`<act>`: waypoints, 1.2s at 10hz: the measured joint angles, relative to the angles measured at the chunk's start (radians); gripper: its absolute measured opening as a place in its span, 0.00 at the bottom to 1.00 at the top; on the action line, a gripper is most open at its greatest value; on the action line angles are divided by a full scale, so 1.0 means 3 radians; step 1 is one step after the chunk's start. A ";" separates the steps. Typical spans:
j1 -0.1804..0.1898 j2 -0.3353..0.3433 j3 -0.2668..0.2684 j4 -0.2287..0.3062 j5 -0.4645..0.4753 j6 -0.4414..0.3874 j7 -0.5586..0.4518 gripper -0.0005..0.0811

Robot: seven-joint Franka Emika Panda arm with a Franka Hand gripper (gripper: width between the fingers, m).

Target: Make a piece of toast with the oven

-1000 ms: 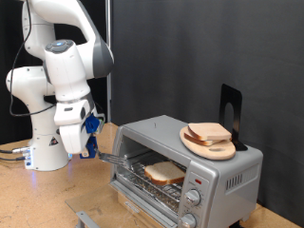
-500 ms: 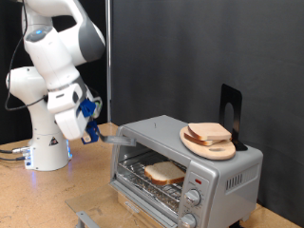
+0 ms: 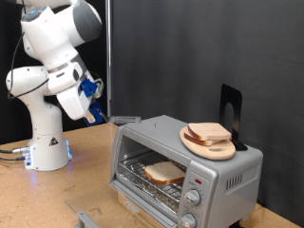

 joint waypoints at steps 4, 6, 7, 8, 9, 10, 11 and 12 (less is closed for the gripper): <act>0.0234 -0.0091 0.0075 0.0028 0.0580 0.0080 -0.0185 0.54; 0.0353 -0.0135 0.0270 0.0037 0.0697 0.0262 -0.0101 0.54; 0.0396 -0.0137 0.0381 0.0040 0.0722 0.0359 -0.0011 0.54; 0.0432 -0.0136 0.0498 0.0049 0.0740 0.0440 0.0093 0.54; 0.0475 -0.0132 0.0612 0.0064 0.0771 0.0514 0.0188 0.54; 0.0514 -0.0123 0.0726 0.0082 0.0792 0.0577 0.0289 0.54; 0.0544 -0.0107 0.0840 0.0097 0.0793 0.0636 0.0393 0.54; 0.0570 -0.0080 0.0967 0.0100 0.0795 0.0738 0.0476 0.54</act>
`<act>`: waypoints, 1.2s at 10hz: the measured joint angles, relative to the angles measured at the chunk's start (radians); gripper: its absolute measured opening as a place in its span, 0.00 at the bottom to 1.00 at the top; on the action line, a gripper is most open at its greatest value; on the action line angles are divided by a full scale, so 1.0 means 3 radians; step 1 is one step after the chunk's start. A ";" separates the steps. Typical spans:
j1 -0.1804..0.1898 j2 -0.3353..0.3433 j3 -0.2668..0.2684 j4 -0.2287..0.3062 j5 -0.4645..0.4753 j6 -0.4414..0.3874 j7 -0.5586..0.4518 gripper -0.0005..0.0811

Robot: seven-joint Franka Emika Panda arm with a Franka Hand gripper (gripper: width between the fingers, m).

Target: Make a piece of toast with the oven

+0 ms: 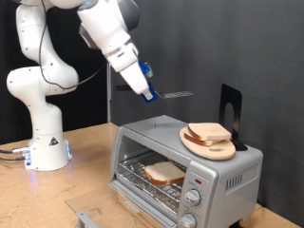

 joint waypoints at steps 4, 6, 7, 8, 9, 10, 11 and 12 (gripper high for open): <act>0.0010 0.0230 0.0351 -0.0040 -0.0025 0.0289 0.0241 0.54; 0.0001 0.0386 0.0480 -0.0087 -0.0055 0.0465 0.0317 0.54; 0.0001 0.0468 0.0537 -0.0108 -0.0067 0.0563 0.0348 0.54; 0.0000 0.0548 0.0584 -0.0120 -0.0070 0.0653 0.0370 0.54; 0.0000 0.0612 0.0613 -0.0119 -0.0069 0.0729 0.0373 0.64; 0.0000 0.0632 0.0623 -0.0111 -0.0069 0.0772 0.0373 0.64; 0.0001 0.0636 0.0625 -0.0110 -0.0069 0.0787 0.0367 0.86; 0.0002 0.0640 0.0625 -0.0112 -0.0060 0.0817 0.0337 0.95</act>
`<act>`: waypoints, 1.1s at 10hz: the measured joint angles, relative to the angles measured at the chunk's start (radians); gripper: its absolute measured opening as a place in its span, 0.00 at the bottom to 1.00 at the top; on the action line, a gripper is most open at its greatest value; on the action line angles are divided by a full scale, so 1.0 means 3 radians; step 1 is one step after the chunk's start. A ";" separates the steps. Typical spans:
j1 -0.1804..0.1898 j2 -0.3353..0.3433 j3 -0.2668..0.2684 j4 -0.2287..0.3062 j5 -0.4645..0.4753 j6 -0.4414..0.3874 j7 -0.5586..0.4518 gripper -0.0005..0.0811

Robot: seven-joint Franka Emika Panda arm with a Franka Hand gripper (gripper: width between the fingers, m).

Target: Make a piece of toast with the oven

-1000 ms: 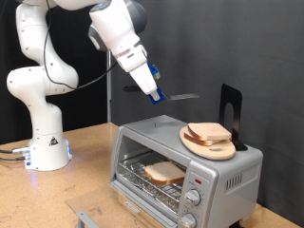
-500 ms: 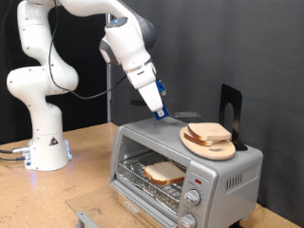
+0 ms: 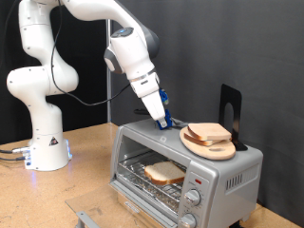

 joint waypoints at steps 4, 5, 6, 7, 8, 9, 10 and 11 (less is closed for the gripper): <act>0.0009 -0.0026 -0.0012 0.0004 0.0188 0.0066 -0.0295 0.99; 0.0010 -0.0072 -0.0026 0.0004 0.0256 0.0053 -0.0359 0.99; 0.0013 -0.0139 -0.0055 0.0005 0.0325 0.0004 -0.0402 0.99; 0.0013 -0.0219 -0.0095 0.0005 0.0363 -0.0074 -0.0417 0.99; 0.0013 -0.0302 -0.0142 0.0008 0.0377 -0.0169 -0.0418 0.99; 0.0011 -0.0384 -0.0202 0.0018 0.0381 -0.0274 -0.0418 0.99; 0.0011 -0.0470 -0.0278 0.0032 0.0382 -0.0409 -0.0418 0.99; 0.0011 -0.0465 -0.0270 0.0019 0.0376 -0.0408 -0.0417 0.99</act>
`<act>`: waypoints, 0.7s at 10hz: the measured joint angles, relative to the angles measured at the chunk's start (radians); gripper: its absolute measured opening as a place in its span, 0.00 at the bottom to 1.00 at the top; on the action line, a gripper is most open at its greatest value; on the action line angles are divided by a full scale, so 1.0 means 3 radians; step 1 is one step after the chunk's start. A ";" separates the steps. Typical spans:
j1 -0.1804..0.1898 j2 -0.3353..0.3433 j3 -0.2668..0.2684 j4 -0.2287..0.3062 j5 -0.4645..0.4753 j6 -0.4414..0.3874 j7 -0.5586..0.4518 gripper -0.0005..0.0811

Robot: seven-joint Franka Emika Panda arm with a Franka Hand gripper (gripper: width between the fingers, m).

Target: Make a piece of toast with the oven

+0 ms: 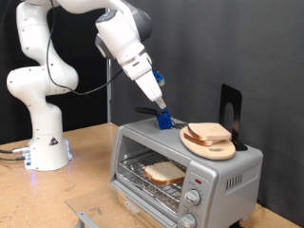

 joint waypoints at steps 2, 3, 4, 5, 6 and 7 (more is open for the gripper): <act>0.0001 -0.0014 -0.0097 -0.0019 0.0103 -0.0182 -0.0040 0.99; -0.0001 -0.0051 -0.0219 -0.0030 0.0173 -0.0334 -0.0122 0.99; -0.0010 -0.0118 -0.0351 -0.0060 0.0208 -0.0466 -0.0212 0.99; -0.0021 -0.0208 -0.0482 -0.0111 0.0215 -0.0565 -0.0315 0.99; -0.0033 -0.0309 -0.0592 -0.0177 0.0216 -0.0602 -0.0433 0.99; -0.0052 -0.0417 -0.0685 -0.0260 0.0214 -0.0606 -0.0553 0.99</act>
